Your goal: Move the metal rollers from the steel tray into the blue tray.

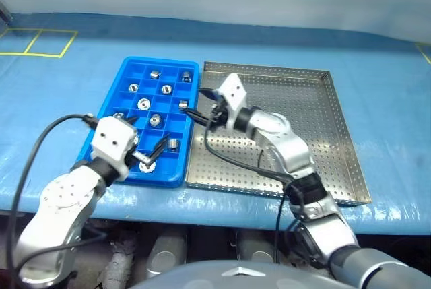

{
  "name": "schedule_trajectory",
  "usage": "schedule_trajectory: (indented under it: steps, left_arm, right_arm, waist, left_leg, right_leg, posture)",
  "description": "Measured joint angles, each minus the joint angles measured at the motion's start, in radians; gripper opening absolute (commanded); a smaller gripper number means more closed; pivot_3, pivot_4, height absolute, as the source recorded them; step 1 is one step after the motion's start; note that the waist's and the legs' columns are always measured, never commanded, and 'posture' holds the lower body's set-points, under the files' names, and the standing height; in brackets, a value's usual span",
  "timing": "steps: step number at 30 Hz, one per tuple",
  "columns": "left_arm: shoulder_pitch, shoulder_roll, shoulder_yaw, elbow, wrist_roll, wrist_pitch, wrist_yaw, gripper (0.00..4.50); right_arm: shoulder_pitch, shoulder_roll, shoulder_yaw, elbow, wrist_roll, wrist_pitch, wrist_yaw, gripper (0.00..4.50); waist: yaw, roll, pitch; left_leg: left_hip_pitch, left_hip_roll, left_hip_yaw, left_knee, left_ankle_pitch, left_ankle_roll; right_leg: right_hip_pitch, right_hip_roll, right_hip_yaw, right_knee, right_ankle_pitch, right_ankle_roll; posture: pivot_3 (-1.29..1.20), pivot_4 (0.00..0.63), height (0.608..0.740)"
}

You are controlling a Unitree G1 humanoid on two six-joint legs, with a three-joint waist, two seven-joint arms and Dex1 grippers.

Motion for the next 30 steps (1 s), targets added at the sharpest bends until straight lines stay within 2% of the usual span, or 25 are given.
schedule_trajectory:
  steps: [7,10,11,18,25,30]
  left_arm:
    - [-0.191,-0.037,-0.135,0.211,0.036,-0.116,-0.044,4.5]
    - [-0.246,-0.037,-0.159,0.272,0.036,-0.137,-0.081,4.5]
    - [-0.257,-0.036,-0.17,0.283,0.036,-0.138,-0.092,4.5]
    - [-0.26,-0.014,-0.184,0.312,0.035,-0.149,-0.148,4.5]
    - [-0.209,-0.005,-0.16,0.31,0.046,-0.158,-0.125,4.5]
    - [-0.168,0.002,-0.122,0.304,0.046,-0.158,-0.099,4.5]
  right_arm:
    - [0.162,-0.237,-0.14,-0.114,0.046,0.092,0.043,3.71]
    - [0.229,-0.29,-0.185,-0.149,0.078,0.118,0.068,4.26]
    - [0.239,-0.298,-0.194,-0.156,0.084,0.121,0.069,4.47]
    - [0.252,-0.306,-0.232,-0.178,0.094,0.094,0.062,4.47]
    - [0.234,-0.297,-0.216,-0.171,0.107,0.076,0.073,4.47]
    - [0.216,-0.29,-0.194,-0.164,0.109,0.07,0.08,4.47]
  waist:
    - [-0.056,0.0,0.0]
    - [-0.09,0.0,0.0]
    - [-0.103,0.0,0.0]
    - [-0.166,0.0,0.0]
    - [-0.177,0.0,0.0]
    - [-0.165,0.0,0.0]
  left_leg:
    - [0.0,0.002,0.004,0.0,-0.001,0.002]
    - [0.0,0.002,0.007,0.0,-0.002,0.003]
    - [0.0,0.002,0.008,0.001,-0.002,0.004]
    - [0.001,0.003,0.011,0.005,-0.002,0.004]
    - [0.0,0.003,0.011,0.008,-0.003,0.006]
    - [0.0,0.002,0.01,0.009,-0.003,0.006]
  right_leg:
    - [-0.001,0.001,0.003,0.0,0.0,0.0]
    - [-0.001,0.002,0.005,0.0,-0.001,0.004]
    - [-0.001,0.002,0.006,0.0,-0.002,0.007]
    - [0.0,0.004,0.01,0.001,0.0,0.011]
    - [0.0,0.004,0.012,0.002,0.001,0.013]
    - [0.0,0.004,0.011,0.001,0.001,0.013]
  posture:
    - [-0.2,0.15,0.74]
    - [-0.23,0.15,0.74]
    - [-0.24,0.15,0.74]
    - [-0.24,0.15,0.74]
    - [-0.21,0.15,0.74]
    - [-0.18,0.15,0.74]
